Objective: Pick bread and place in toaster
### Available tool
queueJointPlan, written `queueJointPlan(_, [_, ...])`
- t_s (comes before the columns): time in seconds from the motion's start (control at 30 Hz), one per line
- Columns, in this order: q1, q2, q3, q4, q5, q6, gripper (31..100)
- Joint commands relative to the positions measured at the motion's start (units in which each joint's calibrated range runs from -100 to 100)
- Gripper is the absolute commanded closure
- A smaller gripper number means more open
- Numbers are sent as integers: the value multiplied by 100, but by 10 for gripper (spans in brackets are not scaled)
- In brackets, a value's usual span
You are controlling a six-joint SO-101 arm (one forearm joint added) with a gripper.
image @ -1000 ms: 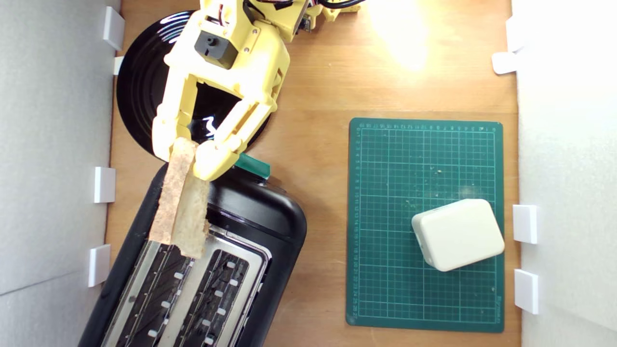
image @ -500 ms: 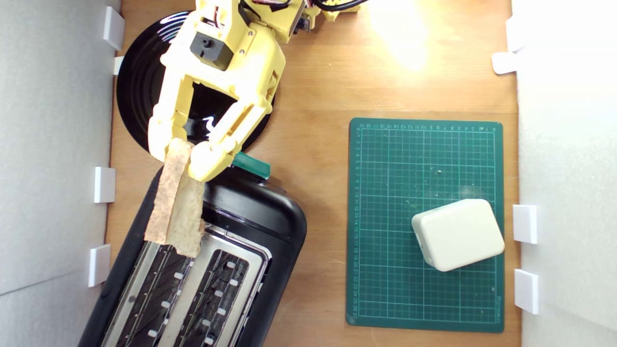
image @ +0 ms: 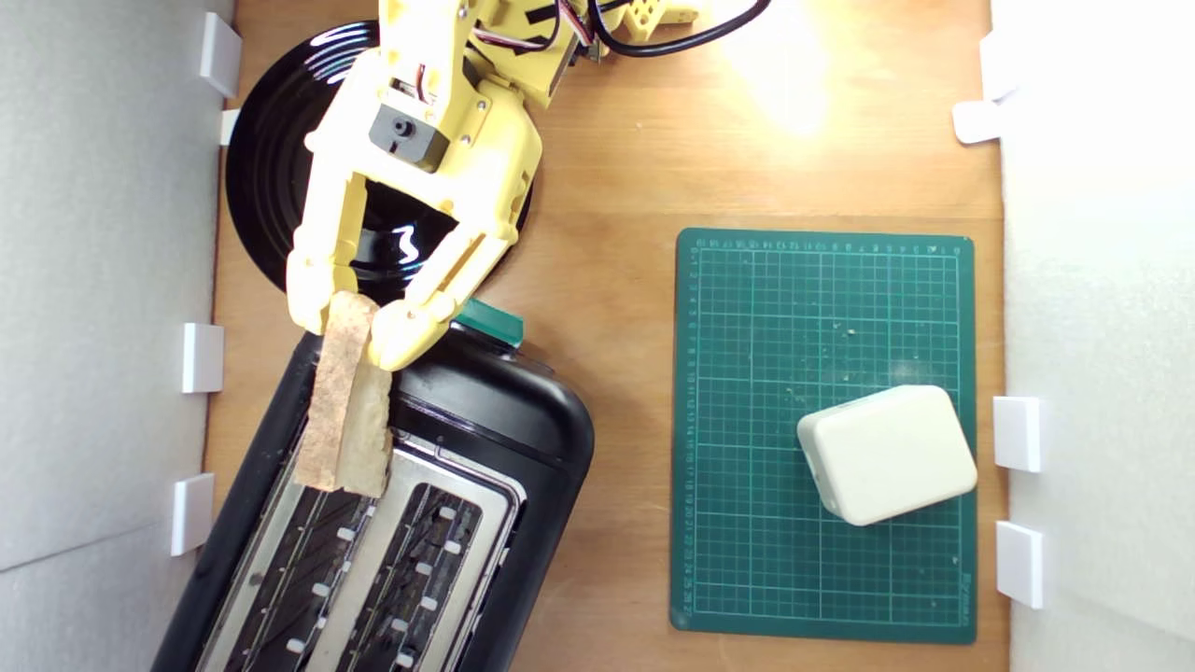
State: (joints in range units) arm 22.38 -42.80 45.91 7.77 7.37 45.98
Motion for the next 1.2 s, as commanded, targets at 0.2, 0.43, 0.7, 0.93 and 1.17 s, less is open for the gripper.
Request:
queueJointPlan(0.2, [34,53,-1536,11,1430,40,669])
queueJointPlan(0.43, [26,70,-2471,11,2326,40,669])
queueJointPlan(0.7, [59,486,-3333,265,2812,9,669])
queueJointPlan(0.93, [42,910,-3887,392,3520,9,669])
queueJointPlan(1.17, [-6,1060,-3951,383,3537,3,669])
